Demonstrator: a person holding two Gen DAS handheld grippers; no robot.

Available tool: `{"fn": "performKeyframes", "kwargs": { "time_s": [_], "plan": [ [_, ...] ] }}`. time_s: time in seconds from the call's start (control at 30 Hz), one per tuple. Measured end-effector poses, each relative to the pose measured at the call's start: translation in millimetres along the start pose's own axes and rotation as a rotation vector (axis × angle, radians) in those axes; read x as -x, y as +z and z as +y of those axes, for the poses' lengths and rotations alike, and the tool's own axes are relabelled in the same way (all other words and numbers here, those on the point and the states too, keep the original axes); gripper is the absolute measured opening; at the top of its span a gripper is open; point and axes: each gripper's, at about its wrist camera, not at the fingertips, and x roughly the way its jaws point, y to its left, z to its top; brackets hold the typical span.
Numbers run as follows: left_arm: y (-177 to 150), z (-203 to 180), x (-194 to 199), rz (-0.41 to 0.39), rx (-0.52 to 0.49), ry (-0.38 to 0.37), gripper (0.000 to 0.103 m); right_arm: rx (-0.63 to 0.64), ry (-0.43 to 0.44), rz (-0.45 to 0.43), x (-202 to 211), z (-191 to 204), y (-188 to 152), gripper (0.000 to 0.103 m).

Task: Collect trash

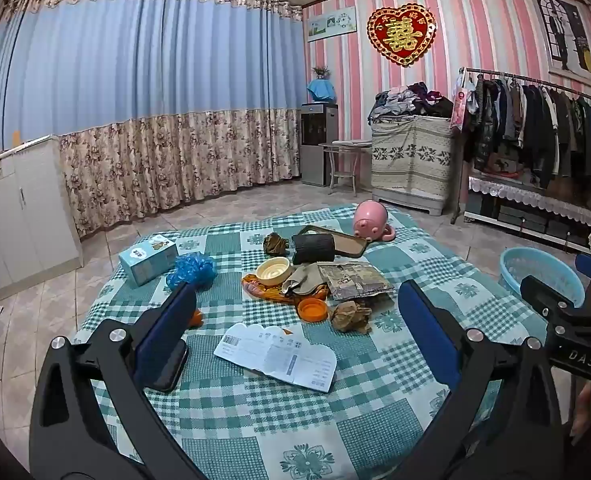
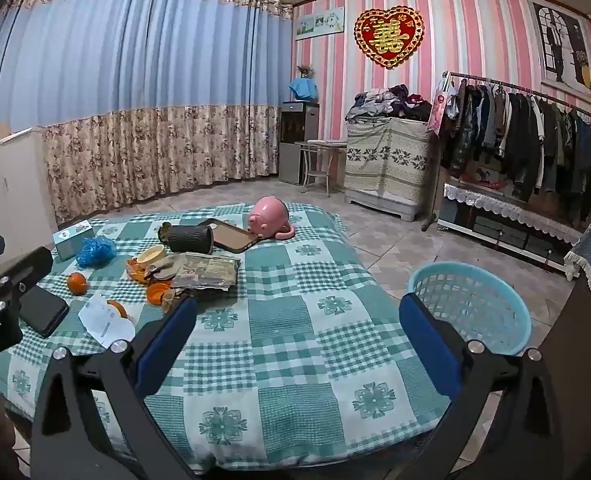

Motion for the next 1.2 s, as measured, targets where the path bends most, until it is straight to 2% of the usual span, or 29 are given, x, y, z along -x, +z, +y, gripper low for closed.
{"fn": "performKeyframes", "kwargs": {
  "time_s": [0.37,0.43,0.97,1.2],
  "plan": [
    [-4.2,8.0,-0.3,-0.016,-0.011,-0.002,0.098,-0.006,0.001,-0.007,3.3,11.6,1.8,0.099],
    [-6.0,-0.1,0.8,-0.016,-0.02,-0.001,0.098,-0.007,-0.002,-0.006,2.8,15.1,2.3,0.099],
    [-0.6,-5.8,8.6,-0.024,-0.026,0.006,0.098,-0.016,0.014,-0.02,2.1,-2.2,2.6,0.099],
    [0.2,4.6,6.5,-0.021,-0.005,0.009,0.098,-0.02,0.017,-0.019,2.6,-2.9,3.5,0.099]
  ]
}}
